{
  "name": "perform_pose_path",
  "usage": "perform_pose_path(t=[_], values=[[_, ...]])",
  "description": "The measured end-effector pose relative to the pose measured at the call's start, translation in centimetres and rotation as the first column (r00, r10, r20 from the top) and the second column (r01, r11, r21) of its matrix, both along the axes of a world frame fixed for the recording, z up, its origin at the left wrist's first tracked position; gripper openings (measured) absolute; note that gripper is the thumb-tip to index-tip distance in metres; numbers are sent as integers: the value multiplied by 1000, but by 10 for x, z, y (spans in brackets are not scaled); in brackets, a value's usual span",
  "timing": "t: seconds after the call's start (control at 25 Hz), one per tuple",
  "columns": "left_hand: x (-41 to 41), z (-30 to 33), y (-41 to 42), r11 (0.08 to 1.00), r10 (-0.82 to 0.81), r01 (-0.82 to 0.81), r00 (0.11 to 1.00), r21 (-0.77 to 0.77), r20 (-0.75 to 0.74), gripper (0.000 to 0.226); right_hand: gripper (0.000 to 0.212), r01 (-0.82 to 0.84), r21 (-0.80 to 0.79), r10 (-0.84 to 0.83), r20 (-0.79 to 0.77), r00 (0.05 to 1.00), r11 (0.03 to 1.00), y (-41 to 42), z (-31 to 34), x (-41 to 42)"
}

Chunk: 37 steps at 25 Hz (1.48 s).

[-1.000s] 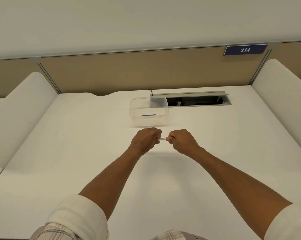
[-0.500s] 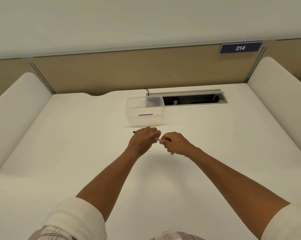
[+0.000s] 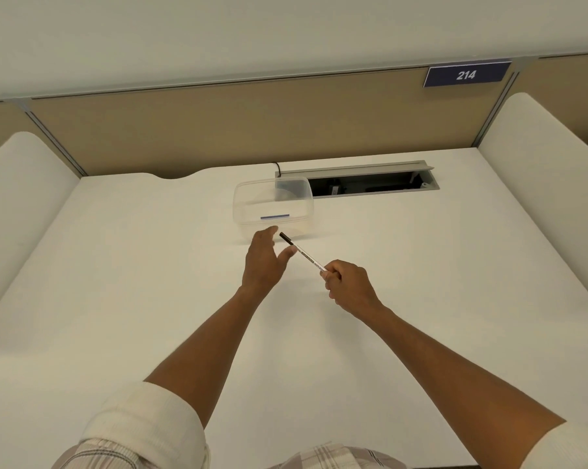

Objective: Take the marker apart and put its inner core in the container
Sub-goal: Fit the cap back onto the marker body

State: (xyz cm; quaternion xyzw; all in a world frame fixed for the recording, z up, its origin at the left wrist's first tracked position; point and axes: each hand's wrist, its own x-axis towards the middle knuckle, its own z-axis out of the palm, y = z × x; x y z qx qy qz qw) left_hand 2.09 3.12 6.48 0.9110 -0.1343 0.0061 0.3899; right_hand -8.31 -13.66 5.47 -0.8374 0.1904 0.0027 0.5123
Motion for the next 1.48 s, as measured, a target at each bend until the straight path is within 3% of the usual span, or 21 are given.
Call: perform_pose_path(t=[0.16,0.28,0.48,0.64,0.92,1.48], values=[[5,-5,-16,992,22,-45,982,-122,-189,42,6,14,22,-13,-11,1000,1000,3,-13,-5],[5,-13,-26,988,-17,-18,974,-153,-226,34,4,8,-14,-9,-44,999,1000,3,-23,-12],[7,-29,-42,996,-54,34,959,-77,-278,37,11,27,-194,-43,-76,996,981,8,-36,-16],[11,-42,-50,996,-83,71,931,-47,-355,43,11,37,-237,-67,-120,990,971,13,-41,-13],[16,-53,-60,985,-95,140,925,97,-369,49,17,22,-392,-92,-160,983,920,30,-49,-15],[16,-61,-61,954,-131,205,941,218,-313,52,21,-27,-424,-35,-138,990,905,36,-57,-18]])
